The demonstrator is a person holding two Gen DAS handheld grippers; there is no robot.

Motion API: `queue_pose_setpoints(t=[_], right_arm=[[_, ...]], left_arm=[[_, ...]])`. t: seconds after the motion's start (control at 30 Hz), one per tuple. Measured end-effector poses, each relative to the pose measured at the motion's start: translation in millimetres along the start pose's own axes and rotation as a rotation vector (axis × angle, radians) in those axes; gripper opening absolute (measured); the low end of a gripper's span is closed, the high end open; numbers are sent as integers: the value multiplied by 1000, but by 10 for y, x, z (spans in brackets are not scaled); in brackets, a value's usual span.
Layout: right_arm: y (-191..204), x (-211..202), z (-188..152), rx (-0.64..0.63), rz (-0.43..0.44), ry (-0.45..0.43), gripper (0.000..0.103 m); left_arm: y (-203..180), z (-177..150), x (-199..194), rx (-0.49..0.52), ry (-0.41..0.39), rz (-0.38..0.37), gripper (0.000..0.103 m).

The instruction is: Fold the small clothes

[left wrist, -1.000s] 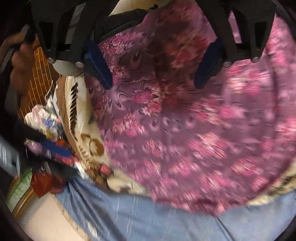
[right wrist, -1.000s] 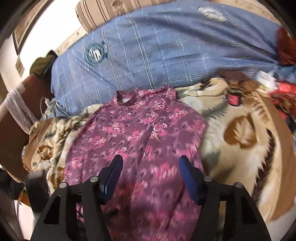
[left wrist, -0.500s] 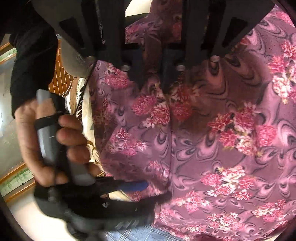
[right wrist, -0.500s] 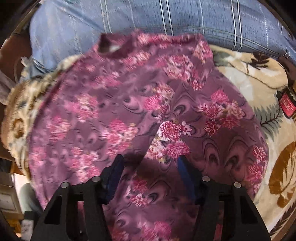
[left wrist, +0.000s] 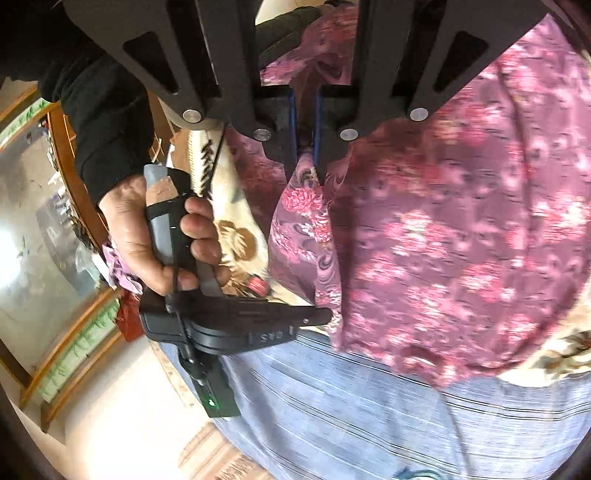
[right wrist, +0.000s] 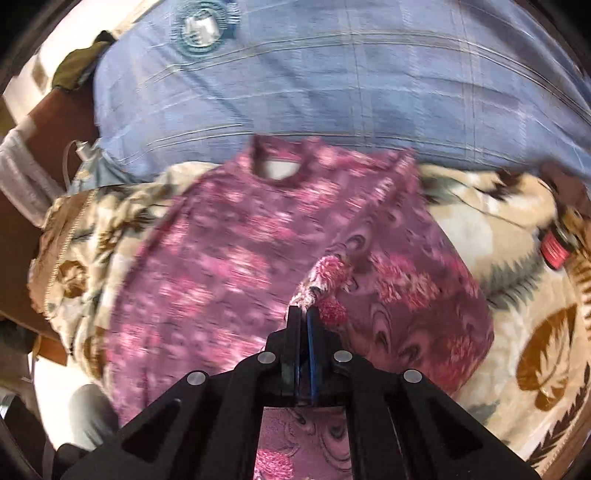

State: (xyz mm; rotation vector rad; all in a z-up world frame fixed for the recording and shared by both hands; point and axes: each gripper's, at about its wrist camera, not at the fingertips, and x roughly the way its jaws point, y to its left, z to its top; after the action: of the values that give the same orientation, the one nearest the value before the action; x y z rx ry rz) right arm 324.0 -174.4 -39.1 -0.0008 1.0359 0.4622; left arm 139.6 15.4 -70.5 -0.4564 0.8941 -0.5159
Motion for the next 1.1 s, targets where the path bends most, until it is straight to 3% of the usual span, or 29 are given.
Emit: queue_pose_setpoints(t=[0.13,0.23,0.27,0.3,0.33,0.37,0.4,0.47,0.53,0.6,0.7,0.83,0.97,1.1], right_arm=[[219,672,42,5,34,79,3],[286,1153,-75,-13,40,120,9],[302,1216,-110,-10,49,115,9],[309,1176,-144,7,65,94,11],[315,1018,-185,28,99,59,14],[365,831,-232,30,131,14,29],[463,555,-324,20,144,-56,52],[609,159,-494,0,148,-145,67],[791,-191,-762,0,183,-208,68],[1018,-358,-1021,1,270,-211,68],[1248,-447,-1241,-17,321,-210,67],[1338,-281,-1455,-6,300,-151,68],[1294,-105,-1671,16,325,-79,68],[1353,-83,-1578,21,366,-66,68]], left_arm=[[338,-51,137,-63,45,82,6],[744,-163,273,-192,114,132,8],[852,-176,229,-248,125,106,9],[874,-175,119,-273,107,74,14],[860,-173,-77,-281,62,56,31],[838,-171,-262,-271,14,72,45],[824,-183,-421,-259,-32,112,65],[848,-251,-745,-252,-110,207,66],[925,-316,-980,-301,-141,231,66],[1036,-411,-1146,-356,-181,291,66],[1147,-500,-1227,-371,-170,392,66],[1324,-510,-1162,-374,-152,408,66],[1548,-498,-893,-377,-78,431,66],[1641,-531,-691,-392,-43,421,66]])
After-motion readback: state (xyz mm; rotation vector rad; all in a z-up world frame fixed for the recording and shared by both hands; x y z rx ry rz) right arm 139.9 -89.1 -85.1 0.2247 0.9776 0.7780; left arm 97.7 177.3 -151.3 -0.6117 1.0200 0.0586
